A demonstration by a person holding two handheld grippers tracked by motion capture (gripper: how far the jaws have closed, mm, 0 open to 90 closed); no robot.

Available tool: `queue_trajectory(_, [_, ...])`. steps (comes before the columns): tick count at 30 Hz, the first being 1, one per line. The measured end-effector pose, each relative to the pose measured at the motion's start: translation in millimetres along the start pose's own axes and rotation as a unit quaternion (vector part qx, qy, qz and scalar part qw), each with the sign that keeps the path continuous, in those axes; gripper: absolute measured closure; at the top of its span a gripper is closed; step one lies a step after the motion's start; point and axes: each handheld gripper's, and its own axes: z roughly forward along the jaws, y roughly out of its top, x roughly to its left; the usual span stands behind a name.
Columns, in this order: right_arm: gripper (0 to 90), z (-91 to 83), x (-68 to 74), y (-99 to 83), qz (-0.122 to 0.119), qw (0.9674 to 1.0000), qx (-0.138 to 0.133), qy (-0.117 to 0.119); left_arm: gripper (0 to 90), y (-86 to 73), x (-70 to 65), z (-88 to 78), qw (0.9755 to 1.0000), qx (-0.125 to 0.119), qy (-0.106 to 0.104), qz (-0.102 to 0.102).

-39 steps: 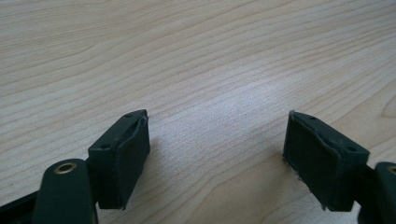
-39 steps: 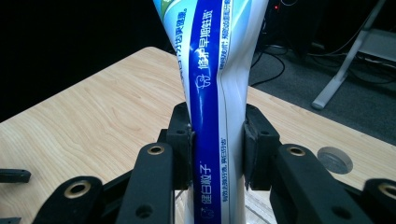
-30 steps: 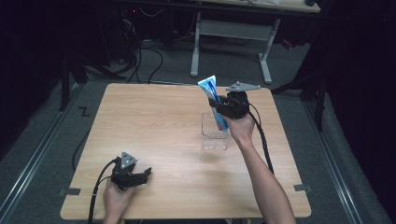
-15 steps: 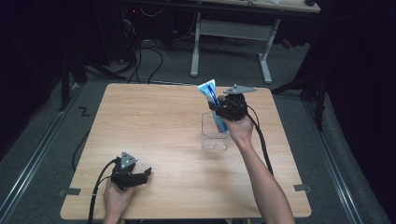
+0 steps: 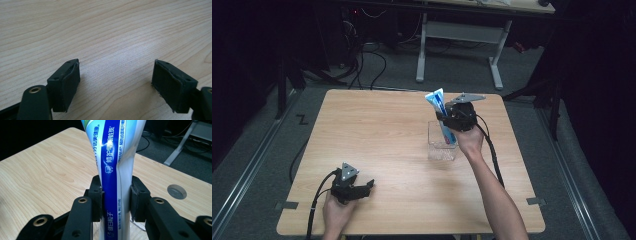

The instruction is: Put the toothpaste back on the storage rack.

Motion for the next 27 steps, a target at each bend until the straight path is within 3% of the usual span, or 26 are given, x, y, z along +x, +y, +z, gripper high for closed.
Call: queue_trajectory(27, [67.1,6.5,-2.6,-9.1,-0.013,0.9992,0.036,-0.011,23.1,0.0,-0.2,0.1,1.0,-0.001,0.0,-0.001])
